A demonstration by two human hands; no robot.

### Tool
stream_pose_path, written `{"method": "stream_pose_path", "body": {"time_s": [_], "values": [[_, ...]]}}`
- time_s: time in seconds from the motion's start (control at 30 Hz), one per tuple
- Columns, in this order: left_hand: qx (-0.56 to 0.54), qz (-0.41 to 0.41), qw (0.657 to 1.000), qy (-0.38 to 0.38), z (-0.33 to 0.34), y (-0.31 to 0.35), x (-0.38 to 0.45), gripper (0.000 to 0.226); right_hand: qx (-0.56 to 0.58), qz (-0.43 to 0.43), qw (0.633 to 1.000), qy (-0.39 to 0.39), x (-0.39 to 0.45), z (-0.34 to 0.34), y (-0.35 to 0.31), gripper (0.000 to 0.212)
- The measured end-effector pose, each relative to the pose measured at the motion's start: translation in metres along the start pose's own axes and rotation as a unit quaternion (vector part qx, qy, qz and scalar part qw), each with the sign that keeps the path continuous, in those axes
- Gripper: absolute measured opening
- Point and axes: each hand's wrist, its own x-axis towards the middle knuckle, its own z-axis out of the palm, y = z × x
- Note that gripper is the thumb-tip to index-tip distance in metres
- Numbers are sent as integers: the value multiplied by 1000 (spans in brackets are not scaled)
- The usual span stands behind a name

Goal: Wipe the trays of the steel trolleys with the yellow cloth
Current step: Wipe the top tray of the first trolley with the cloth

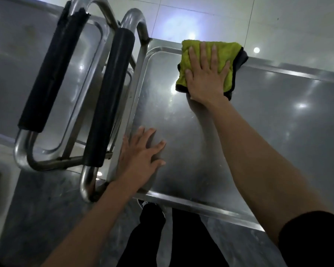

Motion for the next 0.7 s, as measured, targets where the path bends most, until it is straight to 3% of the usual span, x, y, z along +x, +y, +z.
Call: {"method": "stream_pose_path", "body": {"time_s": [0.37,0.7], "values": [[-19,12,1000,-15,0,-3,-12,60,10,-39,999,-22,-158,33,-42,58],[6,16,1000,5,10,-5,-121,42,-7,-47,998,-51,-287,60,-63,60]]}}
